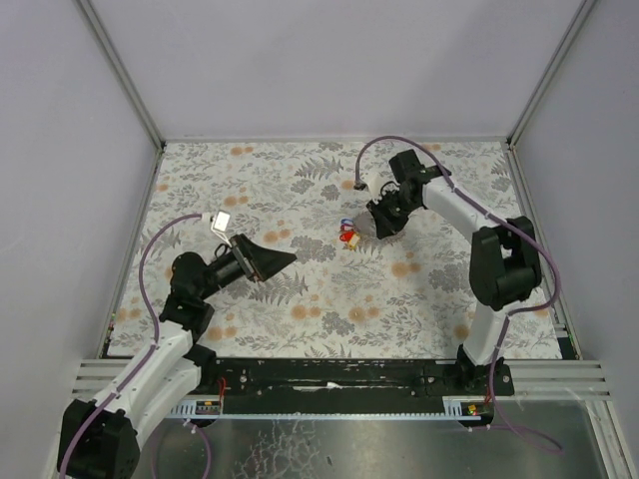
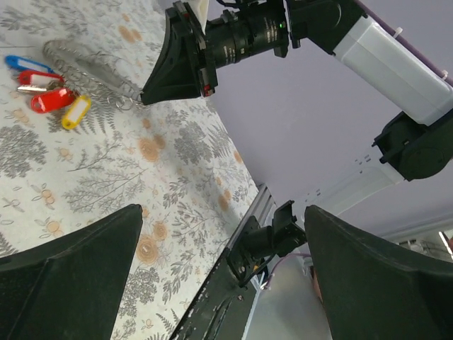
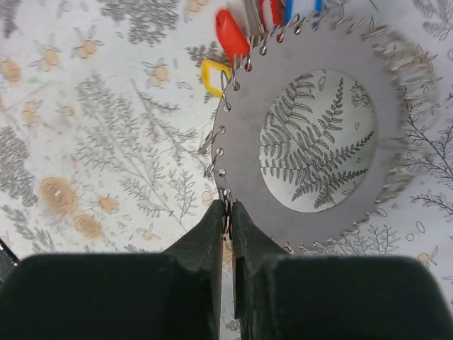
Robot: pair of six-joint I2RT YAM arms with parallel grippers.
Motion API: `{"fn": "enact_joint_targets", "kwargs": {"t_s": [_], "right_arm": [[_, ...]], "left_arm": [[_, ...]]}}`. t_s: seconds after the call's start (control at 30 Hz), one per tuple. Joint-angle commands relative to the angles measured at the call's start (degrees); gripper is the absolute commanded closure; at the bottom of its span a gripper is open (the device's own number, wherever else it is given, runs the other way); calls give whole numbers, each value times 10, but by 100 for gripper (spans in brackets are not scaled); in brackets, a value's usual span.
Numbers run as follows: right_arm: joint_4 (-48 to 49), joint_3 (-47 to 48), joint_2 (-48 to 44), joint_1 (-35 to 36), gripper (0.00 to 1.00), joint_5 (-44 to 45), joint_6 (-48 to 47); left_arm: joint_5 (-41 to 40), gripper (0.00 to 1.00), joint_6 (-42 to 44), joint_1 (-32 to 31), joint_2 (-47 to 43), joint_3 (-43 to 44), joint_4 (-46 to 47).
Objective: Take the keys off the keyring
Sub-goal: Pick up the keyring from the center of the board.
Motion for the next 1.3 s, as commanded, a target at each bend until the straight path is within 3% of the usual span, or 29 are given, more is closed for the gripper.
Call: {"fn": "enact_joint_targets", "kwargs": {"t_s": [0.0, 0.37, 0.5, 0.67, 0.83, 1.0, 1.13, 1.27], "right_arm": [[-32, -14, -73, 4, 100, -64, -38], [-141, 21, -213, 4, 100, -197, -112], [-180, 35, -249, 4, 100, -249, -136], [-214, 51, -283, 8, 100, -286, -161], [-229, 65, -314, 13, 100, -310, -179], [-238, 74, -331, 22, 100, -332, -183], [-240, 74, -336, 27, 100, -341, -185], [-242, 73, -335, 31, 100, -355, -185]], "left_arm": [[0, 5, 33, -34, -19, 1, 62], [-144, 16, 279, -213, -55, 40, 30], [-164, 21, 386, -240, -50, 63, 5], [-178, 32, 446, -242, 8, 126, -56], [-135, 39, 512, -243, 69, 225, -184], [-58, 39, 602, -242, 74, 281, -278], [5, 39, 642, -242, 63, 287, -300], [47, 39, 621, -248, 68, 271, -263]]}}
